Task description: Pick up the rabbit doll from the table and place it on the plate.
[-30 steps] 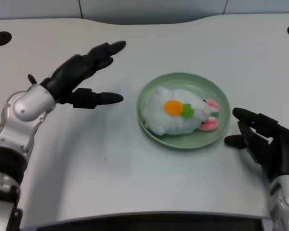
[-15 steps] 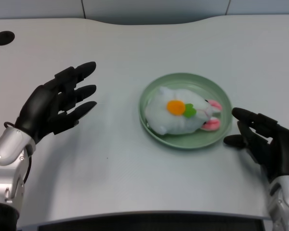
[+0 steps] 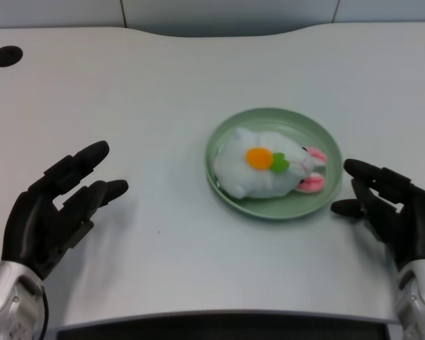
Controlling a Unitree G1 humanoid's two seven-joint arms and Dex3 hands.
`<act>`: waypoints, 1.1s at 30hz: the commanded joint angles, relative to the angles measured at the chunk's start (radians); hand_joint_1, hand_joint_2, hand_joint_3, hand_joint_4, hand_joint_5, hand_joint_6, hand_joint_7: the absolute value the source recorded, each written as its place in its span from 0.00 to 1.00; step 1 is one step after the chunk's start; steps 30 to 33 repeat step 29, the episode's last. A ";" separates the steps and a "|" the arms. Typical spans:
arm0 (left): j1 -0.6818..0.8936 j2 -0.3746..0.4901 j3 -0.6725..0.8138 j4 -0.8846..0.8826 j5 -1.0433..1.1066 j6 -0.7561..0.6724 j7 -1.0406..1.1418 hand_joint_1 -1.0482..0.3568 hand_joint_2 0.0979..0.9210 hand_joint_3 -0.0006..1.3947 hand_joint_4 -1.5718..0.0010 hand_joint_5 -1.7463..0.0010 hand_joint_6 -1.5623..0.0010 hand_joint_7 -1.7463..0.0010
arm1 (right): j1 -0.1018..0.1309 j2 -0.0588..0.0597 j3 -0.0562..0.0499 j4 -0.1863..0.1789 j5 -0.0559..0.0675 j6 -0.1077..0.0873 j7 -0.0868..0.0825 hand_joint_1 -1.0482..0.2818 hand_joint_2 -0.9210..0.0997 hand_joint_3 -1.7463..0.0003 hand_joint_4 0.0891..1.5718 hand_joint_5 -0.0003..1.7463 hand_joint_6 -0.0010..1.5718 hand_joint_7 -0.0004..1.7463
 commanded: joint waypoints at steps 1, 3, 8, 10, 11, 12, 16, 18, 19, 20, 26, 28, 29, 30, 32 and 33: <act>0.023 -0.028 0.015 -0.059 -0.034 0.062 0.029 0.40 1.00 0.24 0.67 0.47 0.58 0.96 | 0.011 0.003 0.000 -0.026 0.006 0.028 -0.005 0.47 0.00 0.91 0.54 0.50 0.66 0.00; 0.035 -0.038 0.021 -0.083 -0.043 0.096 0.049 0.39 1.00 0.24 0.66 0.46 0.57 0.96 | 0.012 0.004 0.000 -0.031 0.004 0.032 -0.007 0.48 0.00 0.91 0.54 0.50 0.66 0.00; 0.050 -0.058 0.039 -0.096 -0.064 0.121 0.059 0.37 1.00 0.25 0.71 0.36 0.55 0.97 | 0.012 0.001 0.000 -0.018 0.002 0.017 -0.002 0.48 0.00 0.90 0.53 0.50 0.66 0.00; 0.053 -0.063 0.046 -0.095 -0.072 0.128 0.057 0.37 1.00 0.25 0.71 0.35 0.54 0.97 | 0.012 0.000 0.000 -0.019 0.000 0.016 -0.004 0.47 0.00 0.90 0.53 0.50 0.66 0.00; 0.055 -0.066 0.049 -0.094 -0.077 0.132 0.056 0.36 1.00 0.25 0.70 0.34 0.54 0.97 | 0.013 -0.001 0.001 -0.020 -0.001 0.015 -0.004 0.47 0.00 0.90 0.53 0.50 0.66 0.00; 0.057 -0.068 0.052 -0.093 -0.079 0.135 0.055 0.36 1.00 0.24 0.70 0.34 0.54 0.97 | 0.014 -0.002 0.001 -0.021 -0.002 0.014 -0.004 0.47 0.00 0.90 0.53 0.50 0.66 0.00; 0.053 -0.077 0.065 -0.068 -0.090 0.131 0.053 0.36 1.00 0.23 0.69 0.32 0.53 0.97 | 0.011 -0.006 0.000 -0.012 -0.003 0.006 0.000 0.47 0.00 0.90 0.53 0.50 0.66 0.00; 0.051 -0.080 0.069 -0.059 -0.094 0.133 0.054 0.36 1.00 0.22 0.69 0.32 0.53 0.97 | 0.008 -0.007 -0.002 -0.009 0.001 0.009 0.002 0.47 0.00 0.90 0.53 0.51 0.66 0.00; 0.049 -0.080 0.071 -0.056 -0.093 0.136 0.057 0.36 1.00 0.22 0.69 0.32 0.53 0.97 | 0.007 -0.007 -0.003 -0.006 0.003 0.008 0.004 0.47 0.00 0.90 0.53 0.51 0.66 0.00; 0.048 -0.082 0.073 -0.053 -0.093 0.138 0.060 0.36 1.00 0.22 0.69 0.32 0.53 0.97 | 0.005 -0.007 -0.002 -0.005 0.001 0.007 0.003 0.47 0.00 0.90 0.53 0.51 0.66 0.00; 0.040 -0.088 0.077 -0.036 -0.091 0.128 0.057 0.35 1.00 0.20 0.69 0.32 0.52 0.97 | -0.005 -0.010 -0.005 0.009 0.002 0.007 0.004 0.48 0.00 0.90 0.54 0.51 0.66 0.00; 0.040 -0.092 0.076 -0.036 -0.087 0.123 0.061 0.36 1.00 0.21 0.68 0.32 0.52 0.97 | -0.010 -0.012 -0.006 0.023 0.001 -0.007 0.006 0.49 0.00 0.90 0.54 0.51 0.67 0.00; 0.040 -0.094 0.074 -0.036 -0.084 0.122 0.064 0.36 1.00 0.21 0.68 0.32 0.52 0.97 | -0.011 -0.014 -0.006 0.025 0.000 -0.009 0.005 0.49 0.00 0.90 0.54 0.51 0.67 0.00; 0.040 -0.094 0.074 -0.036 -0.084 0.122 0.064 0.36 1.00 0.21 0.68 0.32 0.52 0.97 | -0.011 -0.014 -0.006 0.025 0.000 -0.009 0.005 0.49 0.00 0.90 0.54 0.51 0.67 0.00; 0.040 -0.094 0.074 -0.036 -0.084 0.122 0.064 0.36 1.00 0.21 0.68 0.32 0.52 0.97 | -0.011 -0.014 -0.006 0.025 0.000 -0.009 0.005 0.49 0.00 0.90 0.54 0.51 0.67 0.00; 0.040 -0.094 0.074 -0.036 -0.084 0.122 0.064 0.36 1.00 0.21 0.68 0.32 0.52 0.97 | -0.011 -0.014 -0.006 0.025 0.000 -0.009 0.005 0.49 0.00 0.90 0.54 0.51 0.67 0.00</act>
